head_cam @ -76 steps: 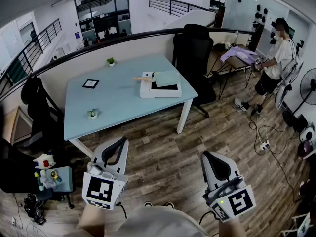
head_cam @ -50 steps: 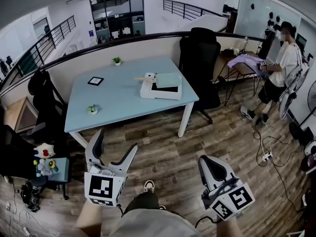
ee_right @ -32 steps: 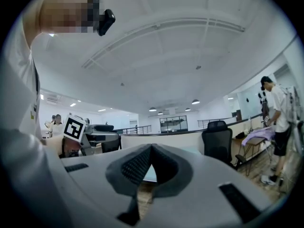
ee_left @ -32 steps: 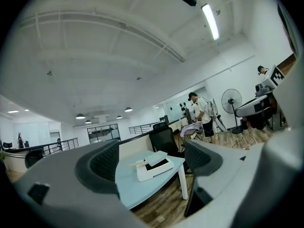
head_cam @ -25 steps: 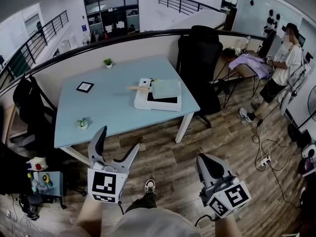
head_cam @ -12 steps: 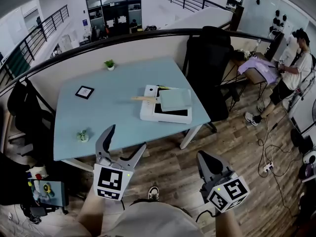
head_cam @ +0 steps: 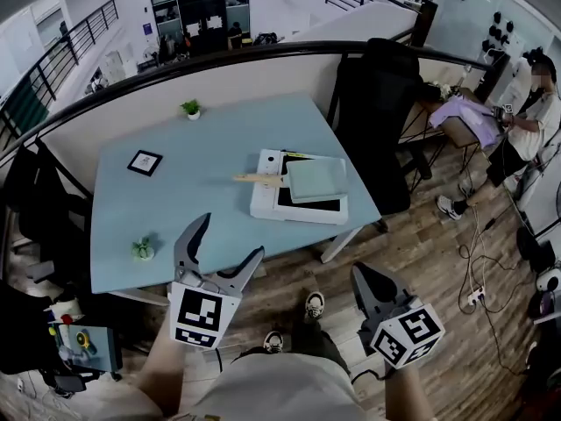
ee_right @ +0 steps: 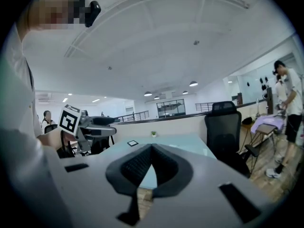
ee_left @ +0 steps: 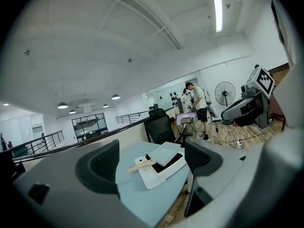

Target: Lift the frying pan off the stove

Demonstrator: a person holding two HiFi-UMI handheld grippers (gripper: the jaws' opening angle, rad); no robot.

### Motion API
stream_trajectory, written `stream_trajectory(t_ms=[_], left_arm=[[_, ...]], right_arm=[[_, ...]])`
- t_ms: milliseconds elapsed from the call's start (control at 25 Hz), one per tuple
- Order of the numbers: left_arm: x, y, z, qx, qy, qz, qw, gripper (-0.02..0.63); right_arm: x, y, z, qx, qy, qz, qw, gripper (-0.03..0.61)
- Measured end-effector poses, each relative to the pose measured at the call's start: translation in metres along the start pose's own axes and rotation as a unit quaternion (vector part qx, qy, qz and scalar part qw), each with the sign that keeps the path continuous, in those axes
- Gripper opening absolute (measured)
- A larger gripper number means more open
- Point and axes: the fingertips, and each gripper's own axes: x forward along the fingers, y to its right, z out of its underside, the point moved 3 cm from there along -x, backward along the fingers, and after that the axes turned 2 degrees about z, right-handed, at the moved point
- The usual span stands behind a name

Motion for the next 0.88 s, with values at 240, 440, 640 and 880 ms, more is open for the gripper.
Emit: stream_trajectory(t_ms=[240,440,640,880], left_arm=[[0.043,-0.013,0.007,0.0,-0.017,-0.002,0.9999,0.411],[0.09,-0.022,0.009,0.007,-0.036,0.0,0.9993,0.411],[0.142,-0.028,0.01,0.037,-0.069,0.005,0.9969,0.411],[0.208,-0.024,0.017,0.054,-0.116,0.051,0.9905,0.411]], right_arm=[[0.037,0.033,-0.006,-0.002,-0.005,-0.008,1.0,0.003],[0.075,0.067,-0.008,-0.008,-0.018,-0.024,1.0,0.003],[0.116,0.109,-0.014,-0.016,-0.035,-0.046,0.998,0.003],[0.17,0.162,-0.023,-0.009,-0.052,-0.084,0.995,0.003]])
